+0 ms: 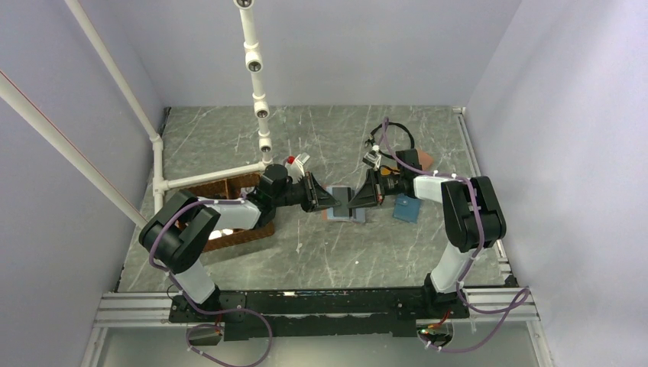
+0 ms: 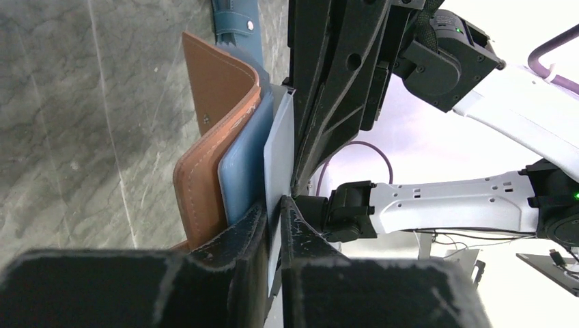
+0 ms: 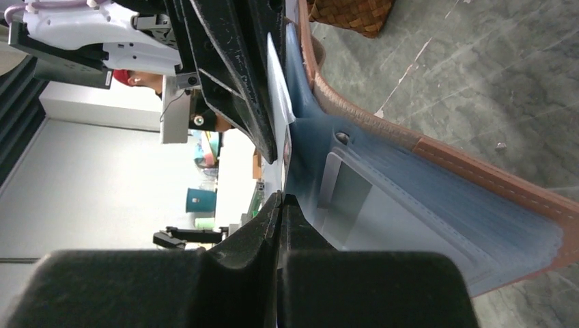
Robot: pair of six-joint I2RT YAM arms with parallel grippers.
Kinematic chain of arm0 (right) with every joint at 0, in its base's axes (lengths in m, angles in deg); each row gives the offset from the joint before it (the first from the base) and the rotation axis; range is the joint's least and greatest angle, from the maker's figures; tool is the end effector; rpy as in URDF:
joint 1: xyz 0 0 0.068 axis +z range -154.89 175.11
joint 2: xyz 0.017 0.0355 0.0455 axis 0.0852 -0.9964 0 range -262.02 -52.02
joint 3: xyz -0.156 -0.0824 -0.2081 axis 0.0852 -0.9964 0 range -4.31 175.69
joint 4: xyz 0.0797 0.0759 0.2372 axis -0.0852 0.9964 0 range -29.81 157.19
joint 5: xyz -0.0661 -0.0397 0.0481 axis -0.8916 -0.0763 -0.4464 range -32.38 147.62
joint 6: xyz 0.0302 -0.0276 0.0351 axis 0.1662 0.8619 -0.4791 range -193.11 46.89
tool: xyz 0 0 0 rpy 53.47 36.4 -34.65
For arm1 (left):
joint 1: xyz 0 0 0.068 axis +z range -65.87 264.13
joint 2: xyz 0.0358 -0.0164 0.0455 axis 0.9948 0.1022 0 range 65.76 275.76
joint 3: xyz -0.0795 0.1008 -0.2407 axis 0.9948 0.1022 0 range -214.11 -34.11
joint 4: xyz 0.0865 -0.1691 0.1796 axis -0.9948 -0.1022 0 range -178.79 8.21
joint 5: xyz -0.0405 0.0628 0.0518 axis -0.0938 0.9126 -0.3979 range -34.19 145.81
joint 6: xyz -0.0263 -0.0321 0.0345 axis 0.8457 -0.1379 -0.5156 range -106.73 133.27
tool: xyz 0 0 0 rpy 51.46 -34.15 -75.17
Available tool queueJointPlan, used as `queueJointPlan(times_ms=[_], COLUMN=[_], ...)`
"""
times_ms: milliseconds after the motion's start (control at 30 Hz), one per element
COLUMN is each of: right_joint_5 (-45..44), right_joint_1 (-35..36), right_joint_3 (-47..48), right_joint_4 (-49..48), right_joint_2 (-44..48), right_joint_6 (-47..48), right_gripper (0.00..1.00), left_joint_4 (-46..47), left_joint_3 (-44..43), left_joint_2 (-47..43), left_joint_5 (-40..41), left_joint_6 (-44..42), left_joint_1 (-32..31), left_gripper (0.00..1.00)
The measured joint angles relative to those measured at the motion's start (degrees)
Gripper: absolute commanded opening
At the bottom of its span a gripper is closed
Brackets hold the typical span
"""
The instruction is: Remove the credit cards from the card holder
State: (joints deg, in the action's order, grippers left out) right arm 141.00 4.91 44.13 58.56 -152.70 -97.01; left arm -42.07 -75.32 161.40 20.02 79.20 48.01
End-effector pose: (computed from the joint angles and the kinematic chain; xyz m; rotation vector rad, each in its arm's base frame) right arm 0.3053 0.0886 0.1556 -0.4118 2.1963 2.0355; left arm 0.2598 -0.2153 0.1857 -0.0353 2.1983 -1.7127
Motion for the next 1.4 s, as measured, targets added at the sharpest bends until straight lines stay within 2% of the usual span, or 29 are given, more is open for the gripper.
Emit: queueJointPlan(times_ms=[267,400,667,933,1133,1400], right_joint_5=[0.7,0.7,0.7,0.7,-2.3,-9.6], right_joint_1=[-0.3,-0.6,-0.7,-1.1,-1.9,-3.8], right_joint_3=[0.6,0.6,0.8,1.4,1.9,3.5], right_joint_4=[4.8,5.9,9.2,12.0,16.0,23.8], right_joint_2=[-1.6,-1.8,-2.9,-3.6,-3.7,-5.1], right_joint_6=[5.0,6.5,10.1,13.7,17.8,26.5], right_gripper=[0.00,0.00,0.00,0.00,0.00,0.00], left_joint_4=[1.4,1.9,4.9,3.8,-3.6,-25.0], left_joint_3=[2.4,3.1,5.3,5.8,5.9,2.1], left_joint_2=[-0.1,-0.2,-0.2,-0.9,-2.1,-0.2], left_joint_5=[-0.9,-1.4,-2.1,-2.3,-1.5,2.5], left_joint_6=[1.2,1.4,2.6,2.1,0.0,-6.5], left_joint_1=[1.2,1.8,2.3,3.0,4.0,4.4], left_gripper=[0.12,0.00,0.00,0.00,0.00,0.00])
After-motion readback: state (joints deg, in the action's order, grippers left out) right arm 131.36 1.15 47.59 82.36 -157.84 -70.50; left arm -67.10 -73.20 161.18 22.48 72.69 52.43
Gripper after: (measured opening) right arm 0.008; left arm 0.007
